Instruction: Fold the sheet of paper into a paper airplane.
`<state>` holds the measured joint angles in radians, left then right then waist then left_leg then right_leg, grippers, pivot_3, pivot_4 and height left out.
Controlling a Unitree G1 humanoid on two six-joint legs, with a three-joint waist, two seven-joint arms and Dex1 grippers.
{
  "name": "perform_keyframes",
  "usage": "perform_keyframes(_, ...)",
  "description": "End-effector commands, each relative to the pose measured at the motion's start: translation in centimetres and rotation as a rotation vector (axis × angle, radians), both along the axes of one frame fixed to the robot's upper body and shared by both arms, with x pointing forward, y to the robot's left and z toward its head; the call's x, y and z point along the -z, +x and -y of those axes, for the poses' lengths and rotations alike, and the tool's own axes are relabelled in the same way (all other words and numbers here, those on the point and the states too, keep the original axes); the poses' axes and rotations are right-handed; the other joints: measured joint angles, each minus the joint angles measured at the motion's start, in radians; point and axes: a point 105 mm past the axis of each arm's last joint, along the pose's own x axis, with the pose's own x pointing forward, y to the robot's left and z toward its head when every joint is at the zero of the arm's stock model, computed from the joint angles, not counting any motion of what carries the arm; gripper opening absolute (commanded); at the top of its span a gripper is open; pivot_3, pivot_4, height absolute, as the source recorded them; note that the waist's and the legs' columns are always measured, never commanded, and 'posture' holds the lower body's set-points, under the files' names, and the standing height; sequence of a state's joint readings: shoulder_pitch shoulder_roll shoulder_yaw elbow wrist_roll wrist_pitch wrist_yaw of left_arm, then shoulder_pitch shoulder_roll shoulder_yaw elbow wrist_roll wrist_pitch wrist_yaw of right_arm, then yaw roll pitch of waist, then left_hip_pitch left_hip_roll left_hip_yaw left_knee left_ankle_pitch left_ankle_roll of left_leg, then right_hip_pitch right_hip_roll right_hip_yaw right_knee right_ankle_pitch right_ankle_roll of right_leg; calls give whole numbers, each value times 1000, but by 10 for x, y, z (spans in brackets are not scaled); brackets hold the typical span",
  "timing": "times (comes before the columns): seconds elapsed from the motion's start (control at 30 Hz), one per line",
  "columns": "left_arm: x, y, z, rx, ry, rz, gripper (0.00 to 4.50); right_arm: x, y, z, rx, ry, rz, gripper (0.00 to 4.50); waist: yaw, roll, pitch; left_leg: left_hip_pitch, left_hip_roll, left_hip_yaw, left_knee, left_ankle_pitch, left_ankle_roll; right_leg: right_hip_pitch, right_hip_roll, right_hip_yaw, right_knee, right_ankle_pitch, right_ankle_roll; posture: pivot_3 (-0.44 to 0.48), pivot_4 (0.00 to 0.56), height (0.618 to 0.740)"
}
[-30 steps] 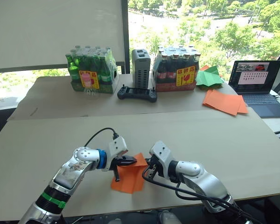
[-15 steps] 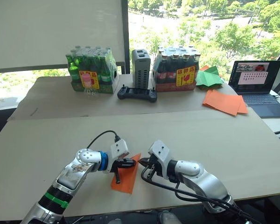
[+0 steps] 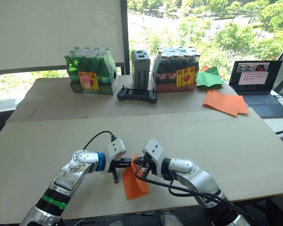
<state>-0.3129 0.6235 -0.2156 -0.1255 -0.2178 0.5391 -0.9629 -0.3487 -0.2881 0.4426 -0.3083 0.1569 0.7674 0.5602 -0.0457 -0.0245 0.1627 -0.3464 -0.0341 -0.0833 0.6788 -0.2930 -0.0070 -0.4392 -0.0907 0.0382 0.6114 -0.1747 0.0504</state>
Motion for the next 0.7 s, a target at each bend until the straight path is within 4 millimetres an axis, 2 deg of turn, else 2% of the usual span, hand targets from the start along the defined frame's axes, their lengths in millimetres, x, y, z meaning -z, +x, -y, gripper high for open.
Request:
perform_keyframes(0.03, -5, 0, -8, -34, 4, 14, 31, -8, -3, -8, -38, 19, 35, 0, 2, 0, 0, 0, 0, 0, 0, 0, 0, 0, 0, 0, 0, 0, 0, 0, 150, 723)
perform_keyframes(0.2, -15, -1, -13, -51, -7, 36, 31, -5, -4, -10, -51, 11, 29, 0, 3, 0, 0, -1, 0, 0, 0, 0, 0, 0, -1, 0, 0, 0, 0, 0, 150, 723)
perform_keyframes(0.3, -32, -2, -13, -39, -45, 69, 31, -2, -4, -10, -51, -2, 22, 0, 3, 0, 0, -1, 0, 0, 0, 0, 0, 0, -1, 0, 0, 0, 0, 0, 150, 723)
perform_keyframes(0.4, -56, -16, -2, 29, -194, 43, 31, -1, -4, -9, -49, -2, 20, 0, 3, 0, 0, -1, 0, 0, 0, 0, 0, 0, -1, 0, 0, 0, 0, 0, 150, 723)
perform_keyframes(0.43, -56, -24, 1, 63, -206, 20, 31, -1, -4, -9, -48, -2, 19, 0, 3, 0, 0, -1, 0, 0, 0, 0, 0, 0, -1, 0, 0, 0, 0, 0, 150, 723)
perform_keyframes(0.53, -38, -35, 1, 97, -150, -20, 31, -1, -4, -10, -48, -2, 18, 0, 1, 0, 0, -1, 0, 0, 0, 0, 0, 0, -1, 0, -1, 0, 0, 0, 150, 723)
perform_keyframes(0.7, -4, -36, 0, 66, -82, -58, 31, -4, -1, -7, -38, 1, 23, 0, 3, 0, 0, 0, 0, 0, 0, 0, 0, 0, 0, 0, 0, 0, 0, 0, 150, 723)
